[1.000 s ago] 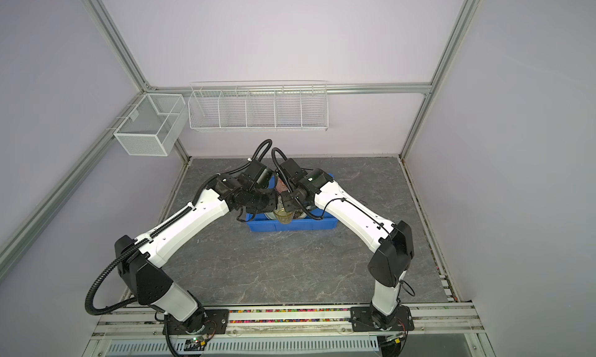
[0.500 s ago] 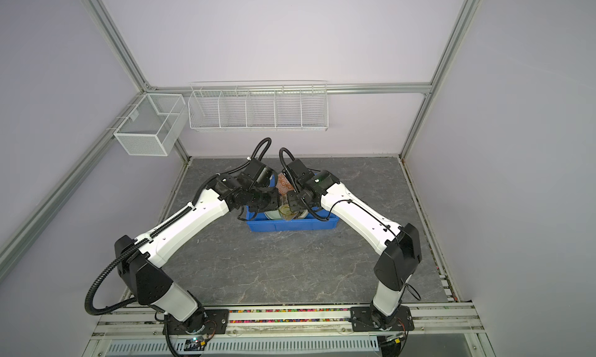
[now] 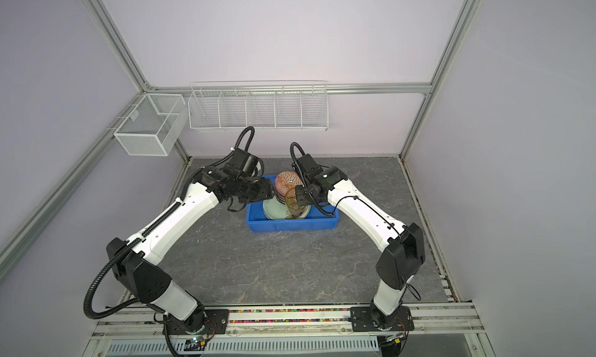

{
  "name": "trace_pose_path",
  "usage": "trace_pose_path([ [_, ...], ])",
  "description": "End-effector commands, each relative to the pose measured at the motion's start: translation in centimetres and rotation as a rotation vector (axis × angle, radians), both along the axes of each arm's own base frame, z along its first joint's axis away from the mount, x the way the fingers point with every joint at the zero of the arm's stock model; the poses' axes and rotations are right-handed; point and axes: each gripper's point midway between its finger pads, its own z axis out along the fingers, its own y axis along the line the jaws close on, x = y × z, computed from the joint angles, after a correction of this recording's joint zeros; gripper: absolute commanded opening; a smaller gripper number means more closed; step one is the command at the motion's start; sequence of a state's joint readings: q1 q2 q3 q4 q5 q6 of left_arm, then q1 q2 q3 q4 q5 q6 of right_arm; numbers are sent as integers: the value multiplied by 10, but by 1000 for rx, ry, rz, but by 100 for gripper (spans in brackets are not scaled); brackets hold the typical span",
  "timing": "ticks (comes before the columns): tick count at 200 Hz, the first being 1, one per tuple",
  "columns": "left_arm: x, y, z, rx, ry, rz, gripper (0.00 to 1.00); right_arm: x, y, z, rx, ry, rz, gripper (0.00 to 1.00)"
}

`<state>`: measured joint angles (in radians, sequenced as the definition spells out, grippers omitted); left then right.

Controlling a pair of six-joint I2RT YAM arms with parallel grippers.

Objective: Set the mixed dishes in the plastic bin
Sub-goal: 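Open the left gripper and withdraw while right holds the yellow cup, then carry the yellow cup with the right gripper and lower it beside the green glass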

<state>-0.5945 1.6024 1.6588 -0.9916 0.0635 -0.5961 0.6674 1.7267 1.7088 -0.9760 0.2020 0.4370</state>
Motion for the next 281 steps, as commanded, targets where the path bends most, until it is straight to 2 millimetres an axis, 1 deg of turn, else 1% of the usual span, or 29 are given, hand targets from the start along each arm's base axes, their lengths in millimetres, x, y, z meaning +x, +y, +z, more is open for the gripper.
trace_pose_path([
  [1,5,26,28,23,-80,18,74,0,-23,11,-30,-18,-27,7],
  [30,12,46,45,16,-162,56,77,10,-34,14,-35,-19,-46,7],
  [52,16,63,52,7,-188,79,78,20,-43,16,-44,-17,-62,7],
  [68,18,79,52,18,-198,100,78,29,-50,19,-52,-18,-73,7],
  [96,25,112,47,34,-205,140,84,49,-63,25,-67,-24,-97,7],
  [116,29,128,43,62,-207,154,86,63,-69,26,-78,-20,-109,7],
  [138,36,134,39,114,-236,148,90,80,-73,22,-83,-16,-124,7],
  [155,42,136,34,127,-253,143,90,90,-75,17,-78,-7,-135,7],
  [200,56,131,19,118,-272,130,91,115,-79,4,-64,13,-156,7],
  [217,61,130,13,107,-277,129,91,122,-80,-1,-59,20,-161,7],
  [236,64,129,8,28,-253,131,90,128,-81,-8,-47,37,-170,7],
  [261,66,142,8,19,-255,166,90,133,-81,-21,-56,59,-169,7],
  [281,66,148,7,-6,-256,186,90,136,-82,-30,-56,76,-171,7],
])
